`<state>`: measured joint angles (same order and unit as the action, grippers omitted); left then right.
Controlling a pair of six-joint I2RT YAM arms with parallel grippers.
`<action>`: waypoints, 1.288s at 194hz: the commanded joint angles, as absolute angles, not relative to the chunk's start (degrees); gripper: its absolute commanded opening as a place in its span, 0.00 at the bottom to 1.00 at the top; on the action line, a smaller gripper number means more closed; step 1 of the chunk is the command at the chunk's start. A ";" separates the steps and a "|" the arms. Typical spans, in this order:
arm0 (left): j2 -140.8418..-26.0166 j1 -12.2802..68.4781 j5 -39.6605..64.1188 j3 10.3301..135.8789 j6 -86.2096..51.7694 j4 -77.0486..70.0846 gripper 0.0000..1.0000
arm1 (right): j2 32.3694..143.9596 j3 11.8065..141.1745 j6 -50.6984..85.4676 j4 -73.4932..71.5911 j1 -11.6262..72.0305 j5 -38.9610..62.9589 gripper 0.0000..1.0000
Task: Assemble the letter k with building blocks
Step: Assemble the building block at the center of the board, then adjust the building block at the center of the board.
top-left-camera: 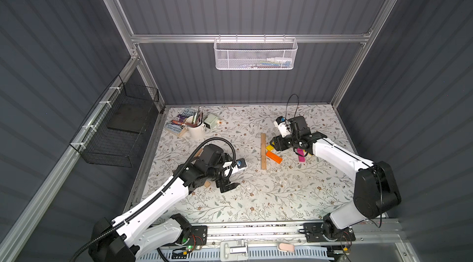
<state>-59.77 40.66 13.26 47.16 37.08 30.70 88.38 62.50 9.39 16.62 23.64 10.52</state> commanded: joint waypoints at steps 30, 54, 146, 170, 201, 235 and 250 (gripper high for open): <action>-58.01 40.66 9.55 46.04 35.28 29.71 1.00 | 94.30 68.28 34.06 26.49 28.45 -3.41 0.75; -56.80 40.69 5.81 45.71 33.90 29.16 1.00 | 98.76 71.47 33.48 29.17 30.54 -7.51 0.83; -56.18 40.64 4.92 45.42 33.93 29.10 1.00 | 113.87 82.29 27.47 36.66 35.39 -16.28 0.98; -56.20 40.61 5.00 45.38 33.99 29.10 1.00 | 115.63 83.66 27.47 37.08 35.57 -16.53 0.98; -56.24 40.67 5.10 45.31 34.09 29.07 1.00 | 116.01 83.68 27.83 37.21 35.53 -17.34 0.97; -56.16 40.69 5.19 45.39 34.06 29.10 1.00 | 116.03 83.50 28.00 37.29 35.52 -18.11 0.97; -56.01 40.68 5.19 45.43 34.18 29.03 1.00 | 116.02 83.50 28.11 37.16 35.53 -17.95 0.97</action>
<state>-56.99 40.66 5.28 45.98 34.30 29.21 115.83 82.52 28.03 35.68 35.27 -16.51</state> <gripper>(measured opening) 0.997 0.966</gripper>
